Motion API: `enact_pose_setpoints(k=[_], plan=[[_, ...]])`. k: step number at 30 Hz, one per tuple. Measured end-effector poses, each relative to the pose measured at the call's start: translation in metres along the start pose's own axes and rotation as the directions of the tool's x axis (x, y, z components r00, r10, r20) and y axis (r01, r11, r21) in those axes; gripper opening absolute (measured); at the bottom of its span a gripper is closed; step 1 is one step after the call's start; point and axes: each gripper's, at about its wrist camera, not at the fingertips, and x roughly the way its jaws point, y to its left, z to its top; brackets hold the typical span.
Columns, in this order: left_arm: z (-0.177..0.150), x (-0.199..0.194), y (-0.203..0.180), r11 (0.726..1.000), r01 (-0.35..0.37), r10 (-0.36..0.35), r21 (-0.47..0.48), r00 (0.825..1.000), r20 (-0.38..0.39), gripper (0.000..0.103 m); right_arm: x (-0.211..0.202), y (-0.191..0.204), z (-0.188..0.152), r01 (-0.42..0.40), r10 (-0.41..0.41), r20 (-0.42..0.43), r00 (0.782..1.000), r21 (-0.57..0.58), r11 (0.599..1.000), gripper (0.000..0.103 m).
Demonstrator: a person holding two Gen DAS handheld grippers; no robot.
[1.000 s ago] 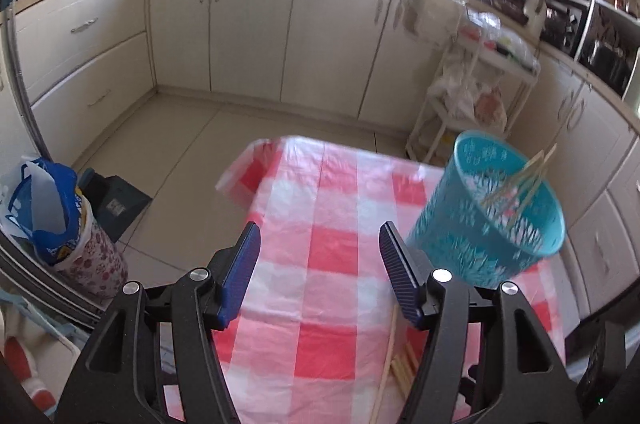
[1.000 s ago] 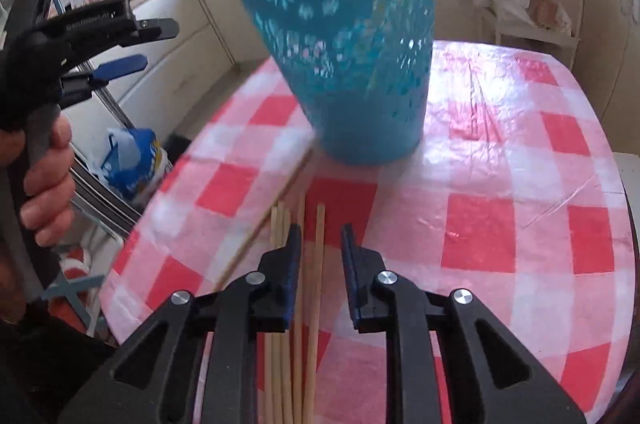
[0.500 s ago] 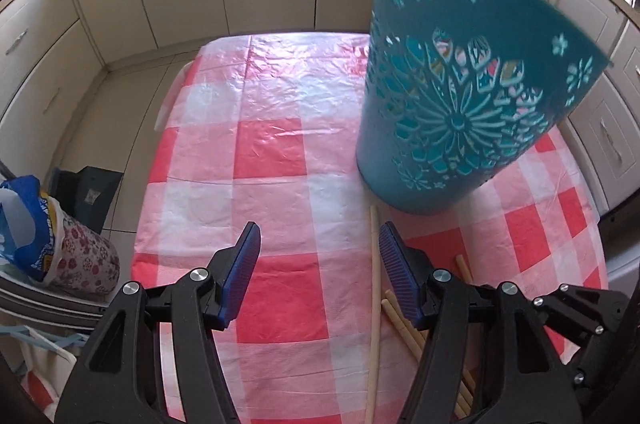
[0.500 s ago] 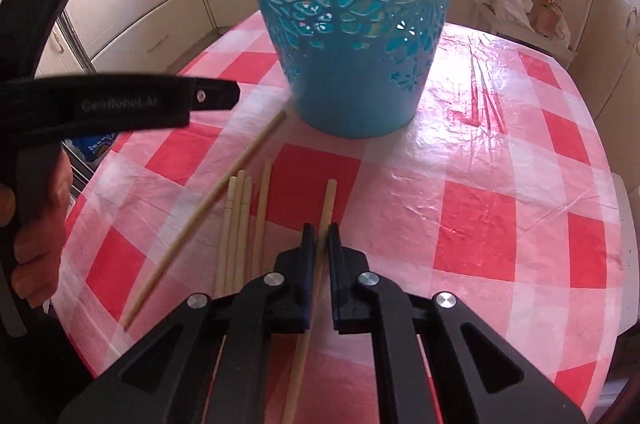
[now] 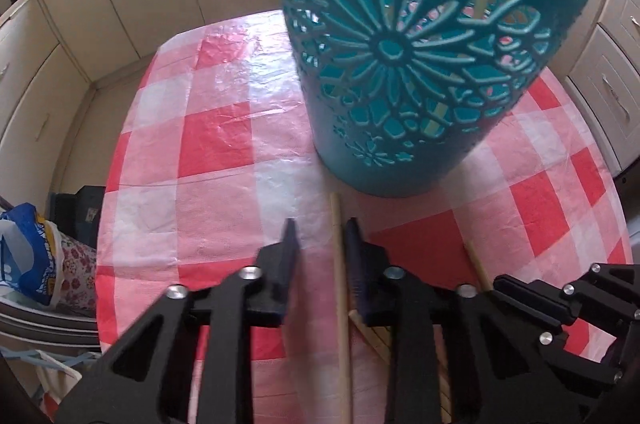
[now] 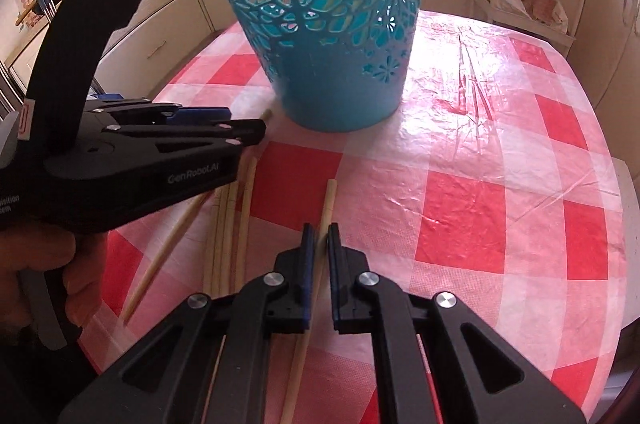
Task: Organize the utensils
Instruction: 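Reach back to the sticks and grasp one stick with each gripper, then drop the stick into the bin with the left gripper while the right gripper holds its stick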
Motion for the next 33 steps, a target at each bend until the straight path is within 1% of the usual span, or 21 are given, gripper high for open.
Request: enact_pose_setpoints(k=[1, 3, 5, 8, 12, 18, 23, 25, 29, 33], plan=[[-0.001, -0.001, -0.001, 1.0, 0.011, -0.011, 0.0, 1.0, -0.008, 0.005, 0.001, -0.001, 0.0, -0.001, 0.001, -0.001, 1.0, 0.0, 1.0, 0.008], [-0.002, -0.003, 0.0, 1.0, 0.028, -0.028, -0.004, 0.999, -0.021, 0.005, 0.001, -0.002, 0.001, -0.001, 0.001, -0.003, 1.0, 0.003, 1.0, 0.007], [-0.003, -0.006, 0.007, 0.998, 0.053, -0.054, -0.031, 0.998, -0.028, 0.005, 0.001, -0.003, 0.001, -0.006, 0.006, -0.002, 1.0, 0.008, 1.0, 0.006], [-0.001, -0.023, 0.022, 0.995, 0.069, -0.07, -0.074, 0.998, -0.003, 0.005, 0.0, -0.004, 0.001, -0.017, 0.017, -0.003, 1.0, 0.019, 1.0, 0.006], [0.004, -0.062, 0.049, 0.987, 0.092, -0.08, -0.135, 0.992, 0.092, 0.005, 0.0, -0.009, 0.001, -0.049, 0.05, -0.009, 0.999, 0.056, 0.997, 0.006], [0.01, -0.112, 0.087, 0.973, 0.097, -0.049, -0.208, 0.974, 0.222, 0.005, 0.001, -0.019, 0.003, -0.095, 0.098, -0.018, 0.995, 0.122, 0.988, 0.006], [0.021, -0.136, 0.095, 0.972, 0.103, -0.031, -0.21, 0.947, 0.321, 0.005, -0.001, -0.026, 0.003, -0.114, 0.118, -0.017, 0.993, 0.155, 0.981, 0.006], [0.024, -0.146, 0.088, 0.977, 0.092, -0.015, -0.193, 0.931, 0.364, 0.005, -0.003, -0.026, 0.0, -0.113, 0.116, -0.012, 0.993, 0.158, 0.981, 0.006], [0.027, -0.171, 0.071, 0.985, 0.067, 0.013, -0.157, 0.888, 0.459, 0.005, -0.01, -0.028, -0.002, -0.114, 0.116, -0.001, 0.993, 0.165, 0.98, 0.006], [0.032, -0.192, 0.057, 0.987, 0.064, 0.025, -0.149, 0.849, 0.528, 0.005, -0.013, -0.032, -0.004, -0.115, 0.116, 0.007, 0.993, 0.177, 0.977, 0.006]])
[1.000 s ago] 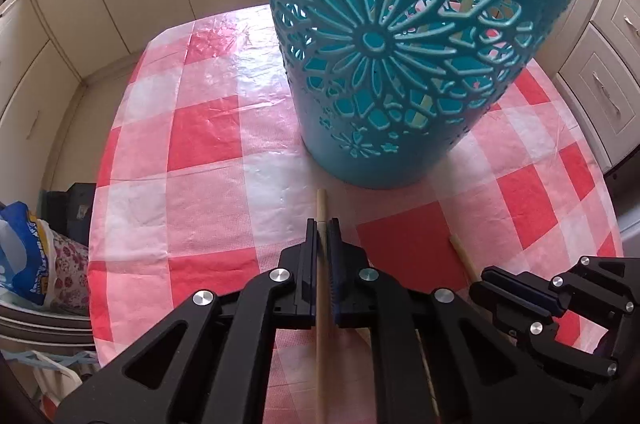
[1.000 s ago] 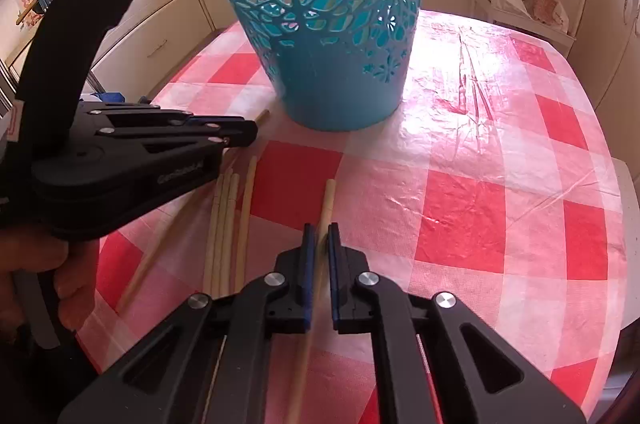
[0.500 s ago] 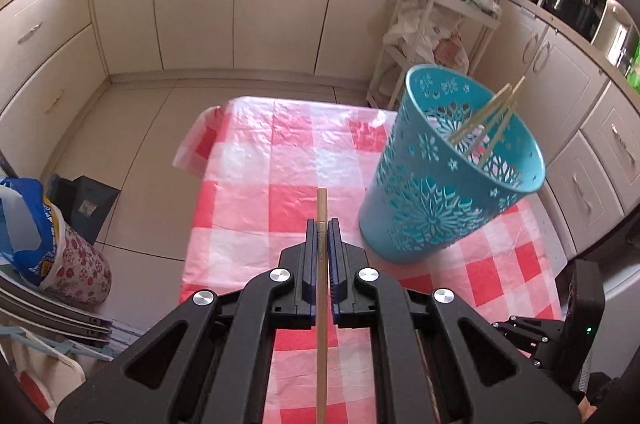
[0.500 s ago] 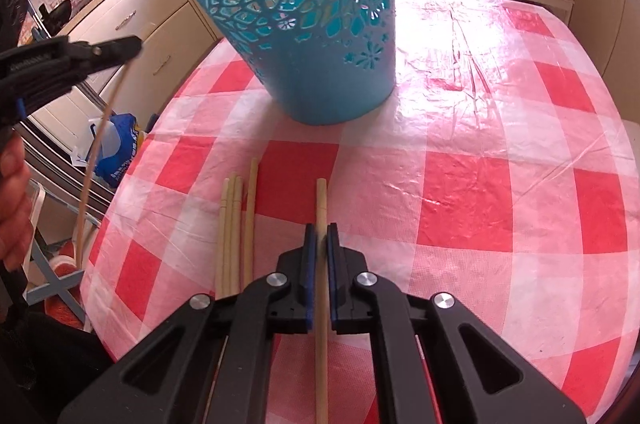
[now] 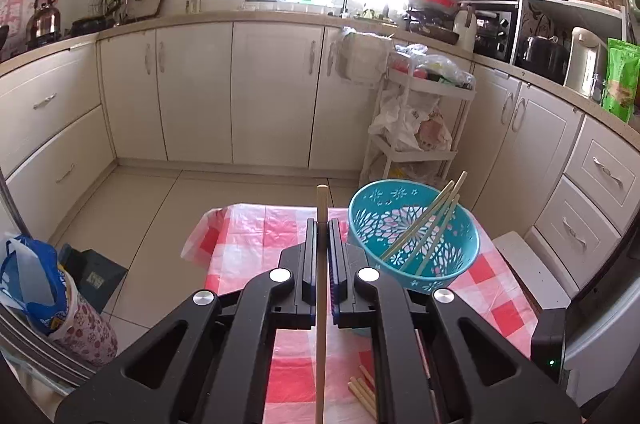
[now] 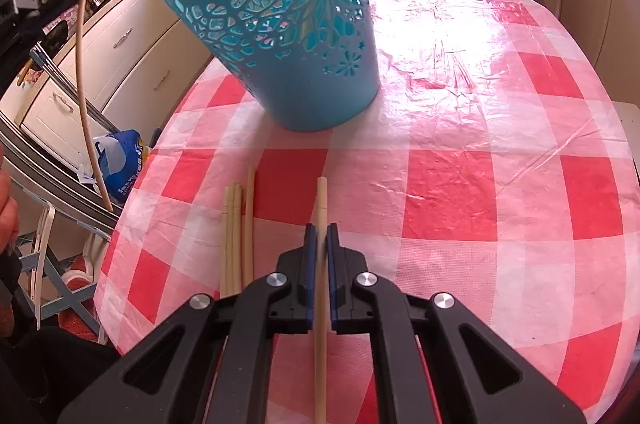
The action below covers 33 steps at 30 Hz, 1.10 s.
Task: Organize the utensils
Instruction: 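Drop the stick into the bin with the left gripper while the right gripper holds its stick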
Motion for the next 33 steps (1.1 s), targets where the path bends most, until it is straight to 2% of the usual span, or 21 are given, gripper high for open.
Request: enact_pose_setpoints(k=[10, 17, 24, 29, 33], plan=[[0.019, -0.028, -0.023, 1.0, 0.025, -0.023, -0.017, 0.989, 0.149, 0.005, -0.005, -0.019, -0.003, -0.006, 0.006, 0.009, 1.0, 0.046, 0.999, 0.006], [0.033, -0.049, -0.029, 0.996, 0.079, -0.063, -0.052, 0.966, 0.25, 0.005, -0.014, -0.027, -0.002, -0.008, 0.006, 0.039, 0.999, 0.067, 0.998, 0.006], [0.043, -0.062, -0.026, 0.988, 0.12, -0.086, -0.092, 0.945, 0.315, 0.005, -0.02, -0.032, -0.001, -0.026, 0.022, 0.052, 0.998, 0.082, 0.996, 0.006], [0.05, -0.059, -0.032, 0.989, 0.115, -0.073, -0.097, 0.931, 0.357, 0.005, -0.023, -0.032, 0.0, -0.039, 0.034, 0.062, 0.997, 0.09, 0.995, 0.006], [0.062, -0.05, -0.039, 0.988, 0.112, -0.061, -0.105, 0.913, 0.403, 0.005, -0.026, -0.034, 0.001, -0.046, 0.039, 0.071, 0.997, 0.098, 0.994, 0.006]])
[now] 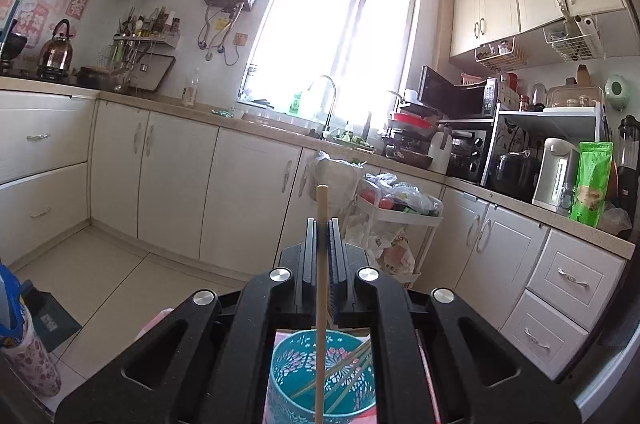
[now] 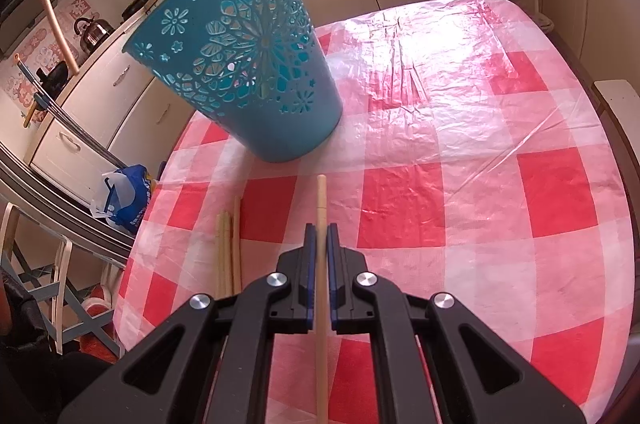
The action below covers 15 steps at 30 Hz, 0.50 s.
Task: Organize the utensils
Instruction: 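Drop the stick into the bin with the left gripper while the right gripper holds its stick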
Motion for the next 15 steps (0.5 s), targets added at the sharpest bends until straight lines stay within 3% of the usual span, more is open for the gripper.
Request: enact_pose_setpoints(k=[8, 15], plan=[[-0.01, 0.039, -0.01, 1.0, -0.016, 0.016, 0.001, 0.999, 0.044, 0.005, -0.003, -0.006, 0.002, -0.007, 0.007, 0.014, 1.0, 0.027, 1.0, 0.006], [-0.055, 0.086, -0.007, 0.997, -0.064, 0.066, 0.043, 0.997, -0.05, 0.005, -0.003, -0.005, 0.003, -0.013, 0.013, 0.02, 1.0, 0.031, 0.999, 0.006]])
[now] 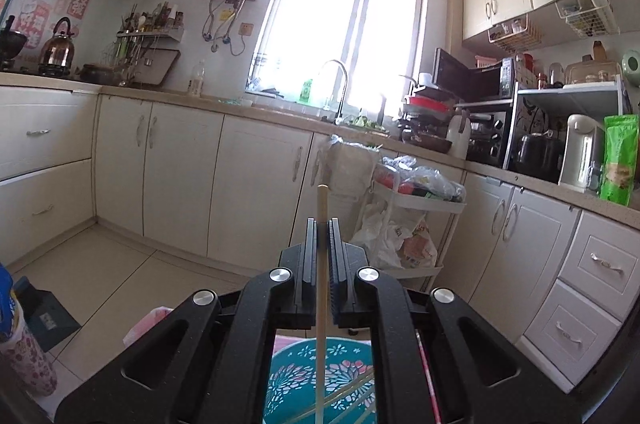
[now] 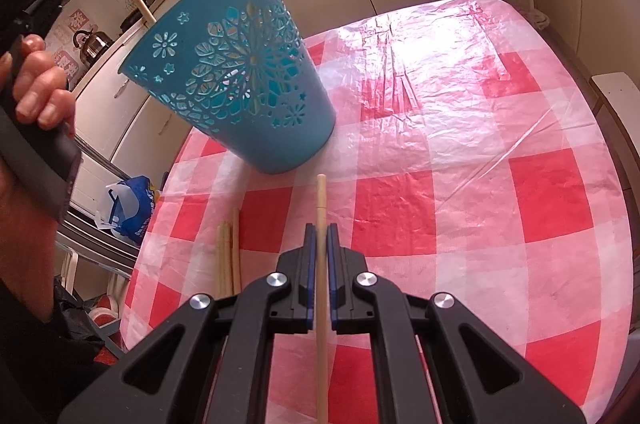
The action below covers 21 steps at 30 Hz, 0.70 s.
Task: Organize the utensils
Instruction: 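Drop the stick into the bin with the left gripper while the right gripper holds its stick, then bring the held stick over the teal bin and open the right gripper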
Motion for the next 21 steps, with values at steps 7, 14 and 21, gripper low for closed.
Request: enact_pose_setpoints(k=[7, 14, 21], plan=[[-0.018, 0.013, 0.013, 0.999, -0.049, 0.048, -0.01, 0.994, -0.097, 0.017, -0.004, 0.0, 0.003, -0.007, 0.006, 0.022, 1.0, 0.012, 1.0, 0.006], [-0.009, -0.014, 0.036, 0.991, -0.114, 0.105, -0.069, 0.986, -0.129, 0.048, -0.01, 0.0, 0.004, -0.016, 0.015, 0.049, 0.999, 0.021, 1.0, 0.006], [-0.021, -0.065, 0.067, 0.969, -0.175, 0.144, -0.173, 0.973, -0.178, 0.067, -0.023, 0.001, 0.007, -0.064, 0.06, 0.123, 0.991, 0.035, 0.997, 0.006]])
